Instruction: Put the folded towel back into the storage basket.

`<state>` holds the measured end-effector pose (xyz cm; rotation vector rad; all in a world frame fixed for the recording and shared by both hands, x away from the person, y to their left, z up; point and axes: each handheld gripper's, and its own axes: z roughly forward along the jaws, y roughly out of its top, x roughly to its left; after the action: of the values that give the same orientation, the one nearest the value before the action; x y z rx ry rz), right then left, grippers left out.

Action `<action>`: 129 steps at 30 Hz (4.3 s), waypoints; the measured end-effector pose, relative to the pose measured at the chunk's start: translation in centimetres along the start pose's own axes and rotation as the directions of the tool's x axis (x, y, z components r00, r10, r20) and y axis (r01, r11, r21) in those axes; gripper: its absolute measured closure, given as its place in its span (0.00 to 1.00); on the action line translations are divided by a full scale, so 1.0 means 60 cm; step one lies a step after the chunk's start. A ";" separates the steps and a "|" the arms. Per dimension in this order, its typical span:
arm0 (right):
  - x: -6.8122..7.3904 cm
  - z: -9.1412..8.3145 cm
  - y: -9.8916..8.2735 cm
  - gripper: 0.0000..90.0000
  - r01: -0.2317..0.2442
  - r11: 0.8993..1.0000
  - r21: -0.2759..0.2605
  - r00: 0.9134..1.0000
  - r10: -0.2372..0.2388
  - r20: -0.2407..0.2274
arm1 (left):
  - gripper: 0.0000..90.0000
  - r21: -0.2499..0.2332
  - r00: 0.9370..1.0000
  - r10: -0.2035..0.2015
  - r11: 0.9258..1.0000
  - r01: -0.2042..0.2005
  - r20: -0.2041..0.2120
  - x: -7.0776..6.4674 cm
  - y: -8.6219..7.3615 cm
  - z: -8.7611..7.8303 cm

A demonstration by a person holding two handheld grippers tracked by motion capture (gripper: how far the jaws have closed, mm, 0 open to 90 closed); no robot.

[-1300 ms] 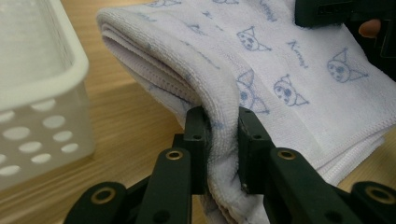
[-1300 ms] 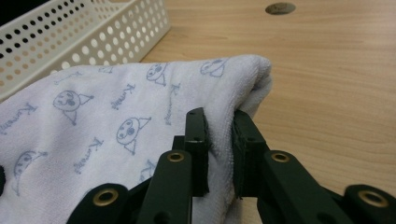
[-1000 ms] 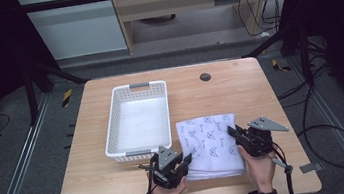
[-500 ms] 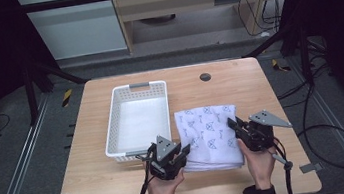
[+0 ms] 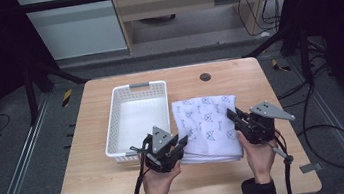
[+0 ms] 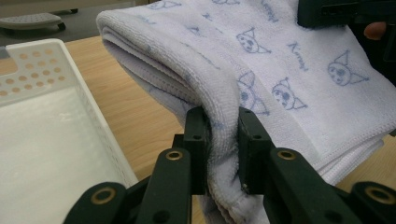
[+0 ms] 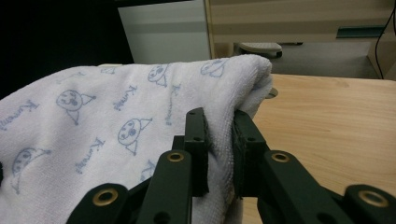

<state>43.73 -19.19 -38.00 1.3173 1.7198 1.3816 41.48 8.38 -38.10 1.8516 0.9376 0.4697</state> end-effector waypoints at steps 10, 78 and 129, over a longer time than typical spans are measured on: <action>0.015 0.004 0.024 0.88 0.019 1.000 -0.011 1.000 -0.019 -0.004 | 0.84 -0.016 1.000 -0.010 1.000 0.010 -0.002 0.012 0.015 -0.013; 0.172 0.105 0.121 0.88 0.112 0.991 -0.079 0.987 -0.121 -0.108 | 0.84 -0.126 0.984 -0.078 0.990 0.058 -0.163 0.142 0.039 -0.141; 0.258 0.247 0.098 0.88 0.150 0.989 -0.012 0.974 -0.150 -0.169 | 0.84 -0.102 0.944 -0.165 0.985 0.141 -0.284 0.257 -0.009 -0.141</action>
<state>53.10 0.72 -34.81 1.0717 1.8894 1.4396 45.33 25.41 -36.00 1.6482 1.2332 0.6869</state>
